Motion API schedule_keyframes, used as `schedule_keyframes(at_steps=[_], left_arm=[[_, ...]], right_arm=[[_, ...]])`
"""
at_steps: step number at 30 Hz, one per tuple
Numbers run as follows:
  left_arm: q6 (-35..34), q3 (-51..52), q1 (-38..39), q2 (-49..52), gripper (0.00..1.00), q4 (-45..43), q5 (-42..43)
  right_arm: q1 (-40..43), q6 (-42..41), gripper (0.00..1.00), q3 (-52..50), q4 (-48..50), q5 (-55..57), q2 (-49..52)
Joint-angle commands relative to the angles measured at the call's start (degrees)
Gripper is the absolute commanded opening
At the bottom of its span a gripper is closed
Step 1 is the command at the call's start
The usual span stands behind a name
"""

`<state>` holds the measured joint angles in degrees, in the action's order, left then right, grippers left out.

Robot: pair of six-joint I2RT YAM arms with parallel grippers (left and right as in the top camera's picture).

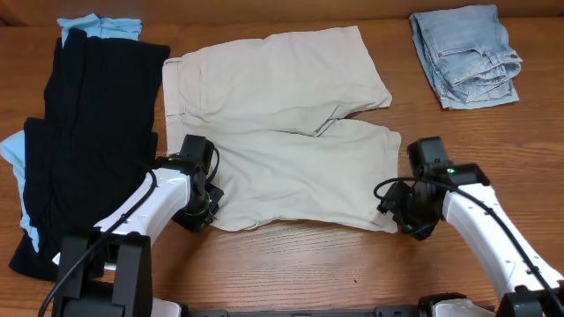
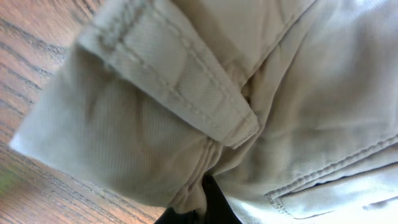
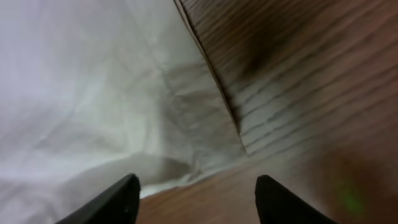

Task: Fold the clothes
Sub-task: 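Move both grippers to the shorts' bottom edge and grasp it, then lift the bottom edge and fold it up over the top half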

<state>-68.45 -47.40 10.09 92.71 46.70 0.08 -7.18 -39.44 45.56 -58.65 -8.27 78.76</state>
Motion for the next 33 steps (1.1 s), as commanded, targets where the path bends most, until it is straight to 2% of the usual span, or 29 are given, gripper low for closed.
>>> schedule_keyframes(at_steps=[1,8,11,14,20,23,24,28,33], left_arm=[[1.7,0.5,-0.3,0.8,0.04,0.7,-0.7],[3.4,0.5,-0.3,0.8,0.04,0.6,-0.7],[4.2,0.5,-0.3,0.8,0.04,0.6,-0.7],[7.1,0.5,-0.3,0.8,0.04,0.6,-1.5],[16.7,0.4,-0.4,0.8,0.04,1.3,-2.0],[19.9,-0.4,-0.5,0.8,0.04,2.4,-1.9],[21.0,-1.4,-0.8,0.8,0.04,3.8,-2.0],[25.2,-8.8,-2.9,0.5,0.04,12.5,-3.7],[29.6,-24.4,-4.8,0.5,0.04,27.3,-8.1]], right_arm=[[-0.2,-1.6,0.6,-3.2,2.5,-1.3,-0.2],[-0.2,-2.6,0.59,-9.2,9.8,-1.9,-0.1],[-0.2,-2.8,0.56,-10.3,11.2,-1.9,-0.1],[-0.2,-2.8,0.36,-10.7,12.0,-1.9,0.0],[-0.2,-2.8,0.3,-10.7,14.3,-1.7,0.1],[-0.2,-2.5,0.1,-10.5,14.6,-0.6,0.1],[-0.1,-2.2,0.04,-10.2,14.5,-0.6,0.1],[0.5,1.2,0.04,-5.0,10.7,-1.3,0.0],[2.5,5.6,0.04,8.4,3.3,0.7,-0.2]])
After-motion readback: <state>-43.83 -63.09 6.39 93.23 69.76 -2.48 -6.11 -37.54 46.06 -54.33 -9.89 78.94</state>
